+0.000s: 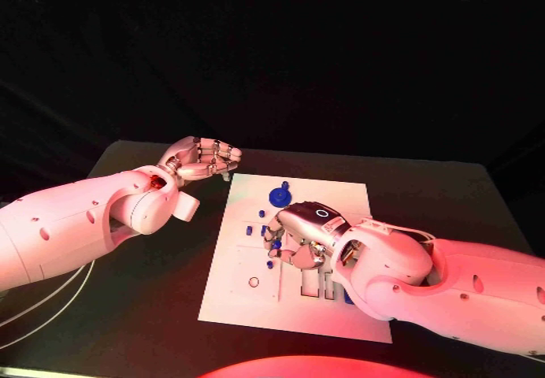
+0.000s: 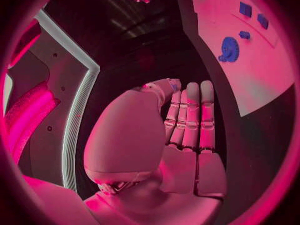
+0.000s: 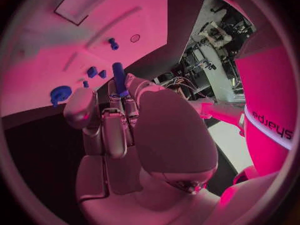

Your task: Assemble the parts on the task board

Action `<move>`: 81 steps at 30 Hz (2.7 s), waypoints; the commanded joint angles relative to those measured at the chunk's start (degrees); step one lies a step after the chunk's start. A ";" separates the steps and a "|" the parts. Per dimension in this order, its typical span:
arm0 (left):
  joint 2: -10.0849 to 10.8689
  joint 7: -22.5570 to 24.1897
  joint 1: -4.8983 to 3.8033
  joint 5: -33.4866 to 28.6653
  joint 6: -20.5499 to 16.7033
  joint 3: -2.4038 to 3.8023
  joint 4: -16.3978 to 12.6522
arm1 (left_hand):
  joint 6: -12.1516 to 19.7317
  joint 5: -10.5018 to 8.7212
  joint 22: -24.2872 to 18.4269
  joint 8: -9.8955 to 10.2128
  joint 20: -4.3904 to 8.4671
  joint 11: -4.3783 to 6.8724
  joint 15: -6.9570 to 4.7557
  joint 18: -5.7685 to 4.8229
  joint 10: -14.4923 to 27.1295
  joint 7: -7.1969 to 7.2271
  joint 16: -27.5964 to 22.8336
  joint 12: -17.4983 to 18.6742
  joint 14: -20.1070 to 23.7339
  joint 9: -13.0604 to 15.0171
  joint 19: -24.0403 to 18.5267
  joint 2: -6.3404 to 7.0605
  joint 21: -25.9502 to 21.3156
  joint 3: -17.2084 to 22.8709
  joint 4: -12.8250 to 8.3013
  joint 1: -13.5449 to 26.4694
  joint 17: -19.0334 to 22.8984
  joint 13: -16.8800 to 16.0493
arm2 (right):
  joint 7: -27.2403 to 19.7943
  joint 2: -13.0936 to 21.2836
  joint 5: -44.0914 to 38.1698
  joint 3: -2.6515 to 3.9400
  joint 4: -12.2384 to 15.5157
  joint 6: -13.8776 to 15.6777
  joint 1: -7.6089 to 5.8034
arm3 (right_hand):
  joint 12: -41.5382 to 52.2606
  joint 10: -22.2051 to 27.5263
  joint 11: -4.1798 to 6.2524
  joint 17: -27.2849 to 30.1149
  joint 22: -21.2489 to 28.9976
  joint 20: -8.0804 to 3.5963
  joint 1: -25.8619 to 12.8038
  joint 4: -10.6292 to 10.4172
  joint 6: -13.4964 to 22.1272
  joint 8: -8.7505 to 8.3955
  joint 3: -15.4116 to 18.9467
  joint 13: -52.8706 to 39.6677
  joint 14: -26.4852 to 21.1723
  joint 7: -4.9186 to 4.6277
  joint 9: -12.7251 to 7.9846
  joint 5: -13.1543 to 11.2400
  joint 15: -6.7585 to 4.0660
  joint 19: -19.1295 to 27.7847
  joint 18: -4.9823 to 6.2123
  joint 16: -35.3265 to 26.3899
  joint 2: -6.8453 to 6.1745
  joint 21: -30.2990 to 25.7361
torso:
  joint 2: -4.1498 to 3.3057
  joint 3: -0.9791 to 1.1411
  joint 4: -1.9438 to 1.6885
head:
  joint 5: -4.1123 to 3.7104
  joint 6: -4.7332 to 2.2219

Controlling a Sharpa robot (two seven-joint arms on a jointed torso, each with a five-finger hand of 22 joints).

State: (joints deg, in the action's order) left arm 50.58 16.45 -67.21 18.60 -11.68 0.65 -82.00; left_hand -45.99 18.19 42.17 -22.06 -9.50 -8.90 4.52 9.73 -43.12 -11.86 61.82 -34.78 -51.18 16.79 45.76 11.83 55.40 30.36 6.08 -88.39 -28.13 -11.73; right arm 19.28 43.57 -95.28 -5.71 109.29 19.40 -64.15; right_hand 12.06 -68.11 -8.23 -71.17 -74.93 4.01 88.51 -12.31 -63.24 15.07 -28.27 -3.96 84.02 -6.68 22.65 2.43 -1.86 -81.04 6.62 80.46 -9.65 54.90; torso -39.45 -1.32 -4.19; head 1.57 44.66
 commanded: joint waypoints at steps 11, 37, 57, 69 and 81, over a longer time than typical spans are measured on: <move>-0.60 0.34 -0.04 -0.29 0.86 0.03 -0.04 | 0.37 0.05 -0.06 -0.17 -0.12 -0.11 0.02 0.89 0.48 -0.28 -0.38 -0.03 0.18 -0.09 -0.31 -0.17 -0.35 -0.02 -0.36 0.60 0.09 0.08 | -2.15 -4.86 -2.10 -0.37 -3.24 1.84 4.29 | -0.02 -6.65 6.04 0.01 -1.16 -0.46 -0.41 3.39 0.39 0.34 -3.91 -2.91 2.31 0.03 0.12 0.36 -0.32 -0.08 -0.81 0.31 -0.03 -0.12 | -0.06 0.05 0.08 | 3.04 1.14; -0.91 0.28 -0.05 -0.29 1.02 0.03 0.04 | 0.54 0.05 -0.07 -0.11 -0.13 -0.14 0.04 0.89 0.50 -0.34 -0.37 -0.07 0.17 -0.18 -0.29 -0.18 -0.36 -0.03 -0.44 0.70 0.09 0.13 | -2.41 -7.38 -2.82 -0.81 -6.77 2.54 7.44 | -0.13 -6.71 6.02 0.11 -1.20 -0.47 -0.56 3.65 0.48 0.41 -4.21 -2.99 2.29 0.00 0.30 0.36 -0.31 -0.05 -0.79 0.26 -0.09 -0.21 | -0.07 0.08 0.10 | 4.71 2.08; -0.74 0.31 -0.05 -0.30 0.97 0.03 0.02 | 0.68 0.03 -0.11 -0.06 -0.17 -0.18 0.09 0.87 0.52 -0.39 -0.36 -0.11 0.16 -0.26 -0.28 -0.22 -0.40 -0.05 -0.41 0.91 0.10 0.17 | -2.52 -7.67 -2.46 -0.97 -7.40 1.74 7.71 | -0.19 -6.74 6.00 0.18 -1.23 -0.47 -0.70 3.76 0.54 0.44 -4.36 -3.04 2.28 -0.02 0.41 0.36 -0.30 -0.03 -0.78 0.23 -0.12 -0.25 | -0.06 0.08 0.13 | 5.00 2.29; -0.58 0.31 -0.05 -0.30 0.95 0.03 -0.02 | 0.68 0.03 -0.11 -0.06 -0.17 -0.18 0.09 0.87 0.52 -0.39 -0.36 -0.11 0.16 -0.26 -0.28 -0.22 -0.40 -0.05 -0.41 0.91 0.10 0.17 | -2.47 -7.40 -2.40 -1.05 -6.85 1.94 7.74 | -0.22 -6.76 5.99 0.03 -1.28 -0.46 -0.83 3.79 0.55 0.48 -4.42 -3.06 2.31 -0.03 0.47 0.37 -0.29 -0.04 -0.80 0.30 -0.14 -0.17 | -0.04 0.05 0.12 | 5.06 2.43; -0.52 0.28 -0.05 -0.30 1.10 0.03 -0.05 | 0.76 0.04 -0.16 -0.06 -0.19 -0.19 0.11 0.88 0.53 -0.41 -0.34 -0.17 0.15 -0.34 -0.28 -0.27 -0.46 -0.05 -0.45 1.06 0.10 0.22 | -2.13 -7.03 -3.13 -1.06 -6.28 4.29 7.94 | -0.28 -6.80 6.00 0.11 -1.36 -0.46 -0.96 3.94 0.59 0.53 -4.59 -3.11 2.29 -0.01 0.59 0.36 -0.29 -0.05 -0.81 0.26 -0.16 -0.08 | -0.05 0.07 0.14 | 5.15 2.41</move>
State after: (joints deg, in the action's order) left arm 50.07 16.36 -67.21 18.59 -11.54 0.65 -81.94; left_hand -45.78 18.19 42.06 -22.06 -9.50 -9.11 4.51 9.73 -42.91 -11.65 61.83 -34.78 -51.19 16.50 45.76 11.37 55.14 30.36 6.09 -87.93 -28.09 -11.55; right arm 17.11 36.52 -97.61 -6.75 102.84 22.76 -56.30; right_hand 11.44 -68.27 -8.40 -71.09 -74.93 4.01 87.83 -9.62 -62.91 15.29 -31.27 -3.97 84.03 -6.67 23.17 2.51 -1.84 -81.04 6.62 80.46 -10.33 54.90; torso -39.48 -1.26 -4.06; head 6.69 47.02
